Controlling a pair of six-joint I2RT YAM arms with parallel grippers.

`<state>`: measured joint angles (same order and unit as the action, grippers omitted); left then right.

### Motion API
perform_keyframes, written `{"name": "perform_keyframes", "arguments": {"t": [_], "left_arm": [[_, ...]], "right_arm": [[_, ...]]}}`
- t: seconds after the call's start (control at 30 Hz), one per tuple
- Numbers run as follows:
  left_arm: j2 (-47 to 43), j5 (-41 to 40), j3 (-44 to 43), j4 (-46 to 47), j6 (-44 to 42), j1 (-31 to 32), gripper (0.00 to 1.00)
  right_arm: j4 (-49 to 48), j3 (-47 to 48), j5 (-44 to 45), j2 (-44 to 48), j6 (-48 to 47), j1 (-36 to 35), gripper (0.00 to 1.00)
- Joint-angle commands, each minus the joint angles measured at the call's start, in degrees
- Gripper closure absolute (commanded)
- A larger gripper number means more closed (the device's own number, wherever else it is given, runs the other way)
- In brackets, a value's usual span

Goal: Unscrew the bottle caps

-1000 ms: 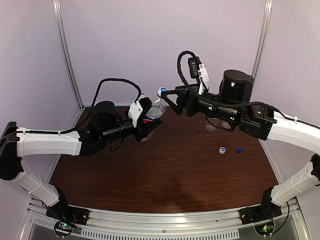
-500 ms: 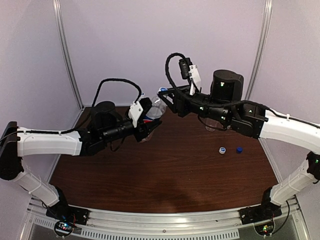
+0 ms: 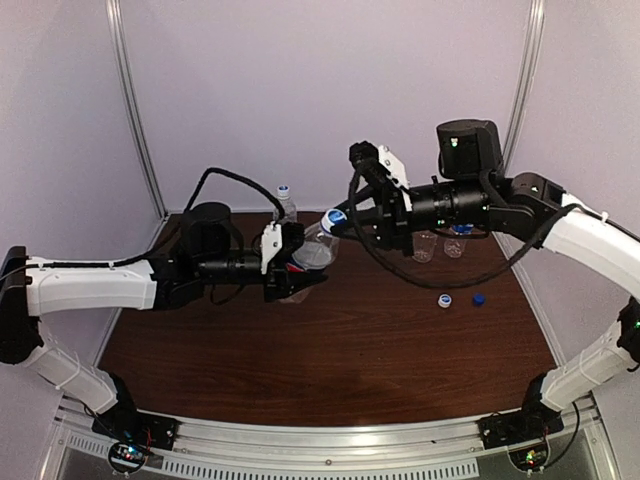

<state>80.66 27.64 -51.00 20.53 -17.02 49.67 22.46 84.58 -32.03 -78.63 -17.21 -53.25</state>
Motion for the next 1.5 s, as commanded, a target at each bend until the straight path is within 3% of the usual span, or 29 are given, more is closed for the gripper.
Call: {"name": "perform_keyframes", "arguments": {"t": [0.0,0.23,0.37,0.43,0.47,0.53,0.57,0.6,0.7,0.83,0.97,1.27,1.47], "left_arm": [[-0.74,15.07,-2.57,-7.09,-5.49,0.53,0.56],[2.26,19.01,-6.42,-13.74,-7.58,0.72,0.57],[2.45,19.18,-6.14,-11.51,-6.57,1.13,0.57],[2.35,18.75,-5.72,-9.64,-5.32,1.09,0.57],[2.38,18.48,-5.61,-9.17,-4.98,1.13,0.57],[2.17,17.48,-5.45,-8.57,-4.44,1.13,0.58],[2.00,16.43,-5.32,-8.21,-4.19,1.13,0.59],[1.77,14.99,-5.07,-7.75,-3.99,1.13,0.59],[0.82,7.50,-3.40,-4.32,-2.21,1.12,0.59],[0.52,-5.08,-0.02,6.40,2.72,1.09,0.59],[1.79,-14.11,0.96,12.33,7.03,1.19,0.59],[3.50,-18.32,-0.04,12.87,7.70,1.55,0.58],[3.43,-18.27,0.03,12.47,7.44,1.57,0.58]], "right_arm": [[21.13,1.98,-17.40,2.52,-25.46,-0.41,1.00],[31.90,6.91,-15.13,0.41,-37.37,-0.49,1.00],[30.42,7.16,-13.31,-0.63,-36.67,-0.87,1.00],[26.78,5.33,-12.54,0.23,-34.39,-0.97,0.92],[24.72,4.35,-12.16,0.87,-33.00,-1.05,0.76],[17.15,1.42,-10.45,2.48,-27.59,-1.07,0.18],[13.46,0.15,-9.36,3.57,-23.81,-1.06,0.03],[9.87,-1.49,-8.30,4.70,-20.85,-1.06,0.01],[-4.31,-6.48,-5.97,8.28,-8.60,-1.06,0.00],[-27.36,-13.24,2.80,9.39,15.25,-1.06,0.00],[-34.78,-16.01,15.31,7.67,29.86,-1.14,0.15],[-31.63,-13.14,27.82,2.67,31.59,-4.05,0.24],[-29.95,-10.69,28.65,0.33,30.11,-4.65,0.47]]}}
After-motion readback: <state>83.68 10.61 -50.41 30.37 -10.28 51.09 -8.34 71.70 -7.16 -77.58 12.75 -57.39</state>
